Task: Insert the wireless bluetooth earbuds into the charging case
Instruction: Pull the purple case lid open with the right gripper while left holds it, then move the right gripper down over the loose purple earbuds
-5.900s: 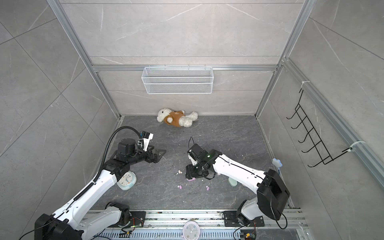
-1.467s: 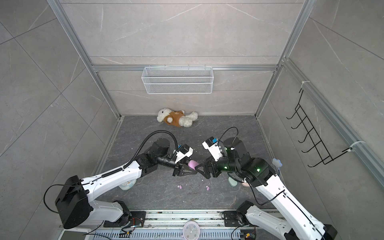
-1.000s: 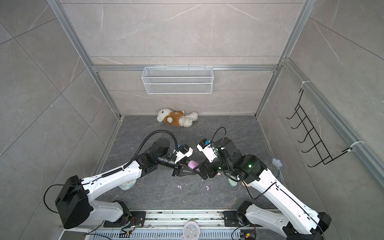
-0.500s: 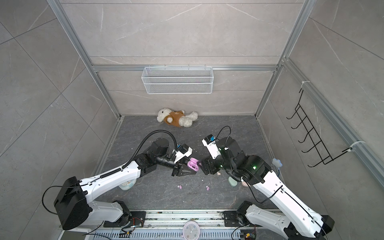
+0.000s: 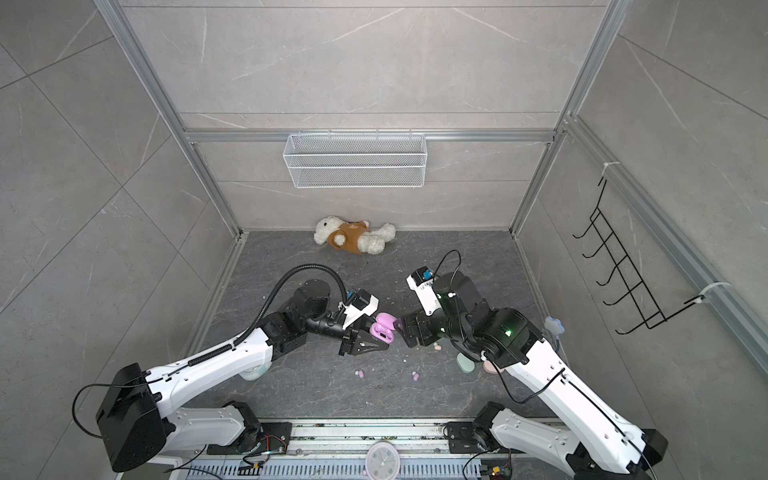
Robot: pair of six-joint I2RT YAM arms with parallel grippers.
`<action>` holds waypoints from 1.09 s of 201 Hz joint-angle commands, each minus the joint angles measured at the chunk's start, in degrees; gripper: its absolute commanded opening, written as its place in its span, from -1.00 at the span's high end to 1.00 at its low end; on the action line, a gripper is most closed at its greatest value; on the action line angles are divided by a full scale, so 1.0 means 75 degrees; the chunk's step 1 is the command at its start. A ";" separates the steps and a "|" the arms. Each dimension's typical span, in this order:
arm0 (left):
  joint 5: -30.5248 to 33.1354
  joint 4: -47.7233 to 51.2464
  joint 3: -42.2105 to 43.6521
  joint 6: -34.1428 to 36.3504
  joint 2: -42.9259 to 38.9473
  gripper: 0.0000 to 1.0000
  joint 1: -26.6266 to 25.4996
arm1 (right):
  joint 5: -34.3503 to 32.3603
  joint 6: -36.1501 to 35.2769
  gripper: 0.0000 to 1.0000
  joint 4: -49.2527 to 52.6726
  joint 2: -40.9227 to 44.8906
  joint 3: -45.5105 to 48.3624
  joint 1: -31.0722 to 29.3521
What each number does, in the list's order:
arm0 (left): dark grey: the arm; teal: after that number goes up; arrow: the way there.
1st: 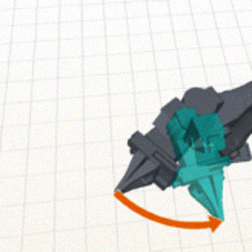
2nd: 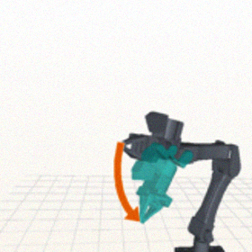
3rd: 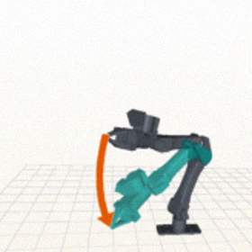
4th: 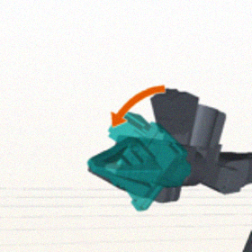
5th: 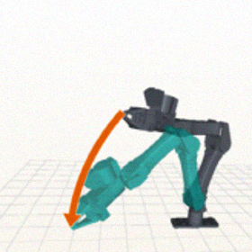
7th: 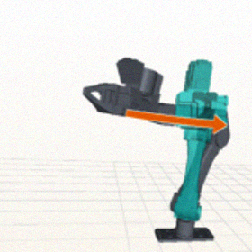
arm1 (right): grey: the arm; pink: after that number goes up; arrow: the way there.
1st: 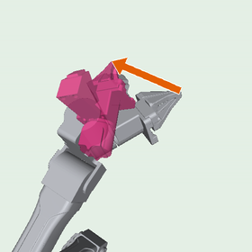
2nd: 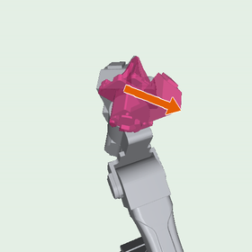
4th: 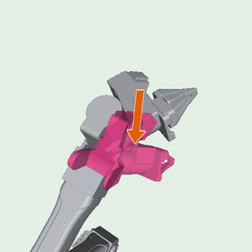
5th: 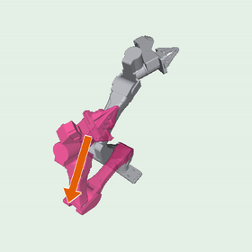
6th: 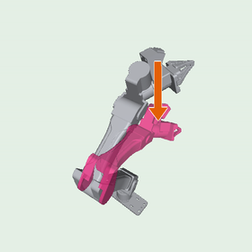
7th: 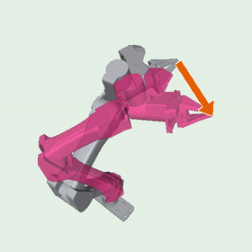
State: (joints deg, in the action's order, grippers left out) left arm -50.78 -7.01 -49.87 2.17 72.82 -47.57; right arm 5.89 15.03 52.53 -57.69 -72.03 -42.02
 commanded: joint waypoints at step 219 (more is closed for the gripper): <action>0.1406 -0.0515 0.1447 -0.0795 -0.2116 0.35 0.0671 | 0.1083 0.5852 -0.95 -0.3499 -0.0279 0.5766 0.0078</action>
State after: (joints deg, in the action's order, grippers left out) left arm -40.47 -9.04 -38.52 -3.46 58.24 -42.72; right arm 12.73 56.88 33.89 -56.82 -29.74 -41.54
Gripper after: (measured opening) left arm 0.415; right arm 0.978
